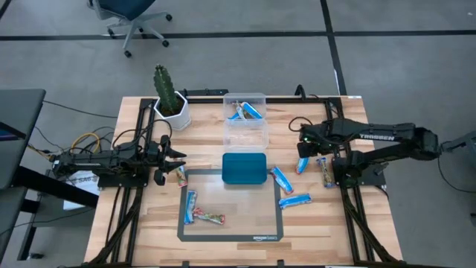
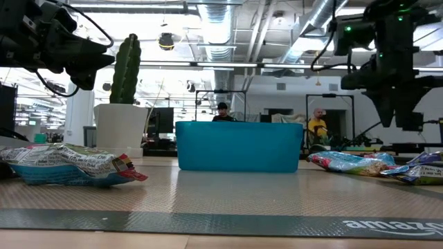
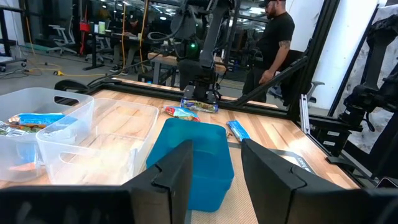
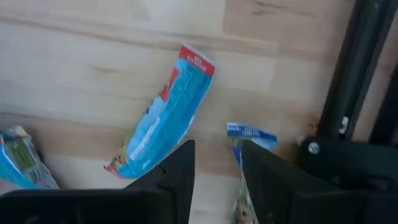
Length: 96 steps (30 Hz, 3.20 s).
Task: Pick and place Granola Bars by type
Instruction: Put the blue granola bar into the bottom transparent bin
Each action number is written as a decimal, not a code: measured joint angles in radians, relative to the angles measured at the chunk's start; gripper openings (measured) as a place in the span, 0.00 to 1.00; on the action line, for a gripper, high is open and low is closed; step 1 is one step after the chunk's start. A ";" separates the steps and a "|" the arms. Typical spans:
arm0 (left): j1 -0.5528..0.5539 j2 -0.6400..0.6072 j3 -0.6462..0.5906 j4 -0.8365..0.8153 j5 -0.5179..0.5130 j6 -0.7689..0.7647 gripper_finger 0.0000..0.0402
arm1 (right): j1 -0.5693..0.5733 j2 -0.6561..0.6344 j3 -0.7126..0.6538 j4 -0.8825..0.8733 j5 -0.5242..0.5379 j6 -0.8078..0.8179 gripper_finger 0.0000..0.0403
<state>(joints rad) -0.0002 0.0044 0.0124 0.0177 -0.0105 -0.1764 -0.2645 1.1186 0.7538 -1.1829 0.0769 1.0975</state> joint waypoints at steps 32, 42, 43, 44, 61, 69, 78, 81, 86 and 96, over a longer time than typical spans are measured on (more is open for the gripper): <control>0.000 0.000 0.000 0.000 0.000 0.000 0.32 | 0.346 0.080 -0.020 -0.161 -0.047 0.406 0.31; 0.000 0.000 0.000 0.000 0.000 0.000 0.32 | 0.319 0.091 -0.030 -0.148 -0.077 0.388 0.31; 0.000 0.000 0.000 0.000 0.000 0.000 0.32 | 0.319 0.100 -0.027 -0.145 -0.091 0.391 0.31; 0.000 0.000 0.000 0.000 0.000 0.000 0.32 | 0.320 0.106 -0.025 -0.132 -0.104 0.395 0.31; 0.000 0.000 0.000 0.000 0.000 0.000 0.32 | 0.316 0.266 -0.032 -0.085 -0.046 0.609 0.31; 0.000 0.000 0.000 0.000 0.000 0.000 0.32 | 0.336 0.348 -0.040 -0.067 -0.050 0.548 0.31; 0.000 0.000 0.000 0.000 0.000 0.000 0.32 | 0.336 0.376 -0.049 -0.053 -0.046 0.518 0.43; 0.000 0.000 0.000 0.000 0.000 0.000 0.32 | 0.336 0.375 -0.049 -0.052 -0.044 0.525 0.47; 0.000 0.000 0.000 0.000 0.000 0.000 0.32 | 0.336 0.375 -0.049 -0.045 -0.050 0.519 0.46; 0.000 0.000 0.000 0.000 0.000 0.000 0.32 | 0.348 0.375 -0.077 0.028 -0.047 0.525 0.32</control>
<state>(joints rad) -0.0006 0.0048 0.0124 0.0177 -0.0107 -0.1764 0.0830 1.4940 0.6772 -1.1547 0.0294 1.6225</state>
